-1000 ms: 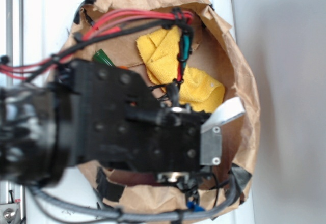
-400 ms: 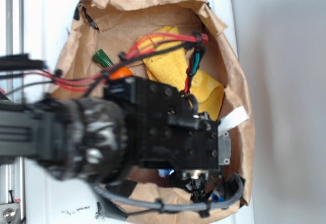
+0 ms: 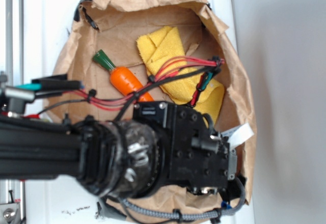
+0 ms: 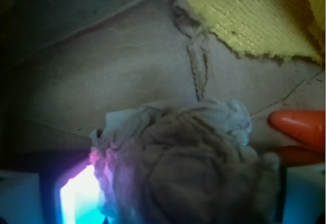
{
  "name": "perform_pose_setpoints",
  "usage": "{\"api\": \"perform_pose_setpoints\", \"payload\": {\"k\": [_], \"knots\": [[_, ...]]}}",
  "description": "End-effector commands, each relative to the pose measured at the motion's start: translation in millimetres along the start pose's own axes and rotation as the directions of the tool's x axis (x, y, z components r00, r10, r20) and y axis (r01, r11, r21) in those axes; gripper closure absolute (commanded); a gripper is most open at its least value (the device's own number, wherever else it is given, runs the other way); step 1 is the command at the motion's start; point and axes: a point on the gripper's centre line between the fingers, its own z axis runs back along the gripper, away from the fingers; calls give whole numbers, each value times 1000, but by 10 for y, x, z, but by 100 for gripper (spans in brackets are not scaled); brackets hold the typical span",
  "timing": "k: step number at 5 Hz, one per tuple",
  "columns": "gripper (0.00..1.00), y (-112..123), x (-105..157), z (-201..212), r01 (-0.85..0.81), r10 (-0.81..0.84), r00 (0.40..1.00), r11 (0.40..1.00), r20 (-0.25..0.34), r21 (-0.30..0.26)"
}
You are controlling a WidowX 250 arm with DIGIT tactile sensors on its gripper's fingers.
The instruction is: Grab the white paper.
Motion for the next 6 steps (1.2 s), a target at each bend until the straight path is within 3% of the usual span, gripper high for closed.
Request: {"api": "perform_pose_setpoints", "payload": {"k": [1, 2, 3, 4, 6], "knots": [[100, 252, 163, 641, -33, 38, 997, 997, 67, -74], [100, 476, 229, 897, -65, 68, 994, 997, 81, -37], [100, 648, 309, 1114, -143, 128, 978, 986, 162, 87], [100, 859, 304, 1446, -150, 114, 971, 976, 210, 161], [100, 1150, 250, 1736, -120, 107, 970, 992, 217, 47]]}}
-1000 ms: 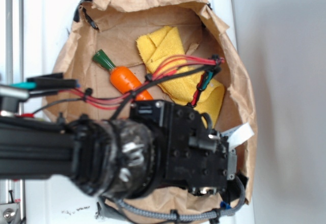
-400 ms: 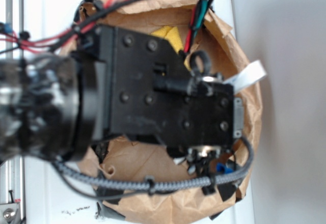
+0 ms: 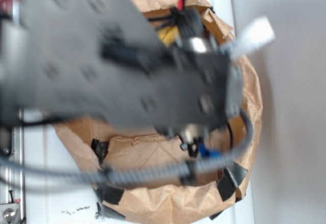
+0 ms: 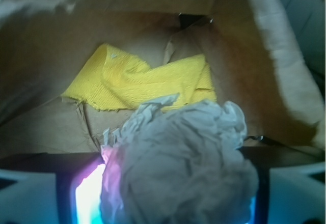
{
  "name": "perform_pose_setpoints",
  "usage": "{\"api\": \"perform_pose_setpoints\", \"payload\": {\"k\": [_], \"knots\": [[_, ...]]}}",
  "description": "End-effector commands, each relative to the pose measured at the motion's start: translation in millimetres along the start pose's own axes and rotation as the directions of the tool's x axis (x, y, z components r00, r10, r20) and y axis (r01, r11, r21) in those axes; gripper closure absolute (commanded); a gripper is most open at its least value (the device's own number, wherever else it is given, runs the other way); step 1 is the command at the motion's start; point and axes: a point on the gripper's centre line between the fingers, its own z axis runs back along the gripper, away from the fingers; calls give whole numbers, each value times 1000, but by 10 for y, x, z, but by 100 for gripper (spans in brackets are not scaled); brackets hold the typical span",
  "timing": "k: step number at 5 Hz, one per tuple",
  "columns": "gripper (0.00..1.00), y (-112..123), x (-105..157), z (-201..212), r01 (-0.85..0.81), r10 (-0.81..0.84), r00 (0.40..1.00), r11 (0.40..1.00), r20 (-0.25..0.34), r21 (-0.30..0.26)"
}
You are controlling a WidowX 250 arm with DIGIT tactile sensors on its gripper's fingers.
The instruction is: Grab the white paper.
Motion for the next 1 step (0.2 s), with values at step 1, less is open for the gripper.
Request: {"api": "perform_pose_setpoints", "payload": {"k": [1], "knots": [[100, 121, -5, 347, 19, -15, 990, 1000, 138, -25]]}}
